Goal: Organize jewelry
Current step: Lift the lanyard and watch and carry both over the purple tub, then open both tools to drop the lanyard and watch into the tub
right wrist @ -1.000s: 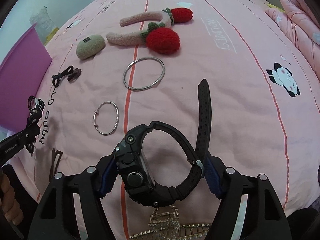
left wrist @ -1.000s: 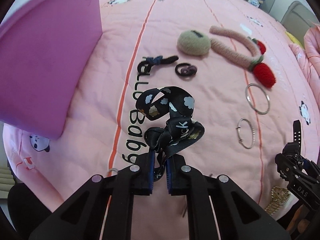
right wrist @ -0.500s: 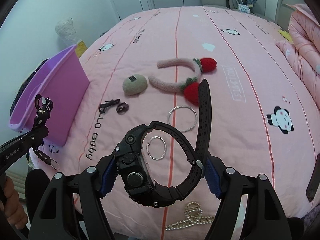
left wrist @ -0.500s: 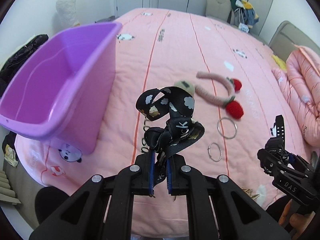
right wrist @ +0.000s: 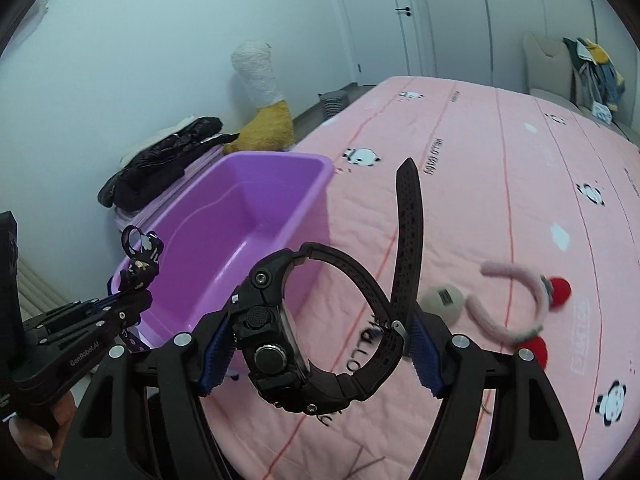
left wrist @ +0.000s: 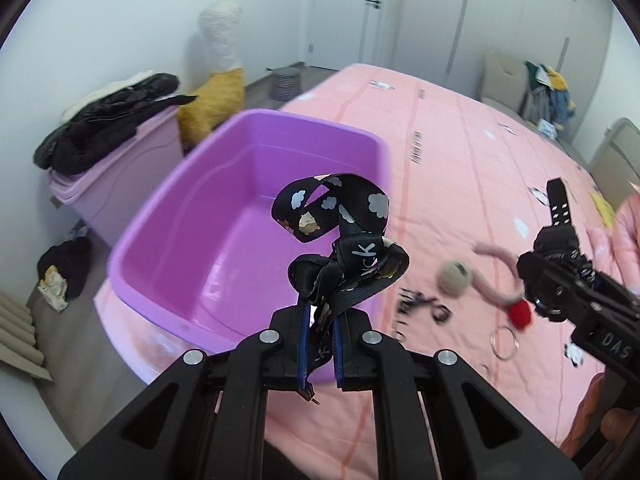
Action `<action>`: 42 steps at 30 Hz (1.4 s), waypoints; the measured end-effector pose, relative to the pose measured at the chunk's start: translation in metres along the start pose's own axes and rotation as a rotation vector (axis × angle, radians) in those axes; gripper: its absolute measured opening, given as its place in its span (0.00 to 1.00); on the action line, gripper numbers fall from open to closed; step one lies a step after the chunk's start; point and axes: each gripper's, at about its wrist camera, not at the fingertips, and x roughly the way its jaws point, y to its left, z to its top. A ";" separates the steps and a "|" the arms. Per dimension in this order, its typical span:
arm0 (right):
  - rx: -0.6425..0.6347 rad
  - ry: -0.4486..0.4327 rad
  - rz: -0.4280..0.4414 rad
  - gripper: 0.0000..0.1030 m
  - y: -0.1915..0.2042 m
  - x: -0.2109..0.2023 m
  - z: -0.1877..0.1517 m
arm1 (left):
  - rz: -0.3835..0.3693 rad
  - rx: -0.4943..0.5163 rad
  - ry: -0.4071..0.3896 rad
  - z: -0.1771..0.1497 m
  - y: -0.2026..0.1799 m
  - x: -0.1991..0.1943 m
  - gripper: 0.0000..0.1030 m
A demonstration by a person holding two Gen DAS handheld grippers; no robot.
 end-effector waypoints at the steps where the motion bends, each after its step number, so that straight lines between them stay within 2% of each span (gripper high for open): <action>1: -0.016 0.005 0.023 0.69 0.010 0.010 0.012 | 0.014 -0.012 0.002 0.006 0.009 0.003 0.09; 6: -0.093 0.048 0.080 0.69 0.052 0.065 0.056 | 0.089 -0.080 0.037 0.029 0.054 0.034 0.09; 11: -0.152 0.134 0.120 0.69 0.082 0.122 0.077 | 0.126 -0.142 0.095 0.030 0.079 0.066 0.09; 17: -0.222 0.254 0.111 0.69 0.103 0.181 0.081 | 0.134 -0.175 0.160 0.031 0.084 0.095 0.09; 23: -0.253 0.366 0.062 0.69 0.108 0.222 0.081 | 0.136 -0.205 0.247 0.032 0.088 0.121 0.09; 29: -0.279 0.418 0.005 0.70 0.108 0.246 0.076 | 0.144 -0.237 0.315 0.028 0.091 0.136 0.13; 32: -0.312 0.425 -0.026 0.72 0.113 0.251 0.074 | 0.158 -0.218 0.316 0.027 0.087 0.136 0.24; 34: -0.327 0.437 -0.041 0.73 0.115 0.253 0.073 | 0.170 -0.193 0.293 0.028 0.082 0.133 0.53; 36: -0.342 0.448 -0.058 0.73 0.117 0.258 0.072 | 0.192 -0.177 0.266 0.029 0.079 0.128 0.64; 37: -0.344 0.446 -0.063 0.73 0.118 0.258 0.072 | 0.203 -0.178 0.258 0.029 0.079 0.127 0.74; 38: -0.337 0.444 -0.064 0.73 0.117 0.257 0.073 | 0.203 -0.187 0.253 0.029 0.081 0.127 0.78; 42: -0.301 0.441 -0.059 0.73 0.110 0.256 0.075 | 0.221 -0.206 0.244 0.027 0.087 0.123 0.79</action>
